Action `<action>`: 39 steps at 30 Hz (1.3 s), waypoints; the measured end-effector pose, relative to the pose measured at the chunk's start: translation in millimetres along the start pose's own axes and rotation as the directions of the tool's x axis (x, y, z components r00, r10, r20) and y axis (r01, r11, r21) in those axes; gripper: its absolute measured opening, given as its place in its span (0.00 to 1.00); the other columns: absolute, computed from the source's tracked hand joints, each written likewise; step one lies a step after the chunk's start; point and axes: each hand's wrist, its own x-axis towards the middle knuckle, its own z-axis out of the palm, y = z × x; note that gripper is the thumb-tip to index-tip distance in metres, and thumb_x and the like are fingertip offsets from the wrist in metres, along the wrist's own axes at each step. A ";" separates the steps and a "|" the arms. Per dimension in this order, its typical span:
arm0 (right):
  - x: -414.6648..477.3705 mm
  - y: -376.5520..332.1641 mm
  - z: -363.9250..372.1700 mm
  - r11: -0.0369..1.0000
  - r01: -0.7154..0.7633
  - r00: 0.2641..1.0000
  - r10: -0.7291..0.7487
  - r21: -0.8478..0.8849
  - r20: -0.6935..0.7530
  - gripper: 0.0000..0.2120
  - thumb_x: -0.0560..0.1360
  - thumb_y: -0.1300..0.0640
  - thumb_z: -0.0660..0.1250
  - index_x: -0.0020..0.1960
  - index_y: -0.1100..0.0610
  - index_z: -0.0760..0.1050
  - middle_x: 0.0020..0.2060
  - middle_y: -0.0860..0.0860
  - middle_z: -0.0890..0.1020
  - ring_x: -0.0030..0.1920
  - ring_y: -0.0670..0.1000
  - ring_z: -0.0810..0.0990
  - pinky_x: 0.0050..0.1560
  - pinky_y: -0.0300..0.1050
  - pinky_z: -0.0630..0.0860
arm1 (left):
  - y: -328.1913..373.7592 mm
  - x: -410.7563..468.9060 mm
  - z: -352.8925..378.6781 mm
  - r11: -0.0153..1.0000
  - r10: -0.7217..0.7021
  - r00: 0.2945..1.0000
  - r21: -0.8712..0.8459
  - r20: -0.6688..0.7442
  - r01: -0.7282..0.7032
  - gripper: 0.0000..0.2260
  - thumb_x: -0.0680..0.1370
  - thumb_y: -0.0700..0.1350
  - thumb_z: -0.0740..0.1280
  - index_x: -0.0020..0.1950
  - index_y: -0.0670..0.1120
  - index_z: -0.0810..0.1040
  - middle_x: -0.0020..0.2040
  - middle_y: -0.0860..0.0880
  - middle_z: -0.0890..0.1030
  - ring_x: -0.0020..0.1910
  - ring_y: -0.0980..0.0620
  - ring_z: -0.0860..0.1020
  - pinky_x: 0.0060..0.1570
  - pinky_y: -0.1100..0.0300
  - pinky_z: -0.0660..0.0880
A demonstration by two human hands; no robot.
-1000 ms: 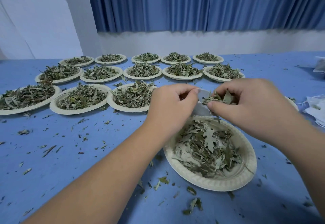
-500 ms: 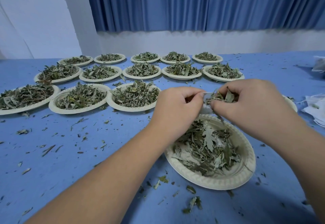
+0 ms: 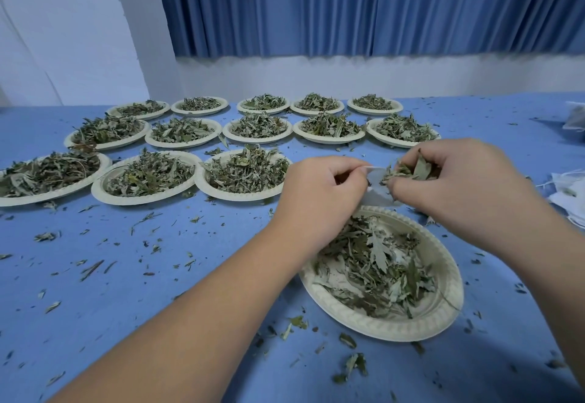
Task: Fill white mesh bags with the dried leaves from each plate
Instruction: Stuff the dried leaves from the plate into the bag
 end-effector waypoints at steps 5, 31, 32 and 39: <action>-3.3 -4.6 11.7 0.971 0.123 0.989 -0.137 -0.203 -0.058 0.09 0.68 0.53 0.72 0.31 0.52 0.75 0.26 0.47 0.74 0.31 0.45 0.72 0.30 0.36 0.63 | 6.1 -2.5 4.9 0.997 -0.032 0.999 -0.070 0.009 0.033 0.07 0.78 0.44 0.68 0.47 0.49 0.87 0.34 0.50 0.84 0.37 0.43 0.82 0.38 0.49 0.79; 2.6 7.3 16.2 0.972 0.212 0.971 -0.221 -0.104 -0.086 0.05 0.72 0.55 0.72 0.47 0.49 0.85 0.36 0.50 0.77 0.37 0.48 0.73 0.36 0.44 0.65 | 2.3 0.1 2.7 0.919 -0.185 0.977 -0.334 0.109 0.211 0.09 0.79 0.42 0.67 0.43 0.52 0.85 0.26 0.57 0.78 0.25 0.60 0.74 0.24 0.67 0.65; 2.6 7.2 17.5 0.970 0.208 0.972 -0.220 -0.128 -0.087 0.05 0.72 0.55 0.72 0.46 0.50 0.85 0.36 0.51 0.76 0.37 0.48 0.72 0.35 0.43 0.63 | 1.8 0.6 2.2 0.912 -0.187 0.975 -0.348 0.121 0.218 0.09 0.79 0.42 0.67 0.45 0.51 0.86 0.27 0.58 0.78 0.26 0.60 0.75 0.24 0.69 0.65; 2.4 6.1 21.3 0.945 0.167 0.980 -0.191 -0.281 -0.062 0.06 0.73 0.55 0.69 0.43 0.51 0.85 0.38 0.51 0.73 0.38 0.53 0.73 0.36 0.45 0.67 | 2.2 0.6 5.4 0.893 -0.183 0.972 -0.390 0.144 0.226 0.06 0.78 0.42 0.68 0.50 0.47 0.85 0.27 0.59 0.78 0.24 0.64 0.73 0.25 0.74 0.66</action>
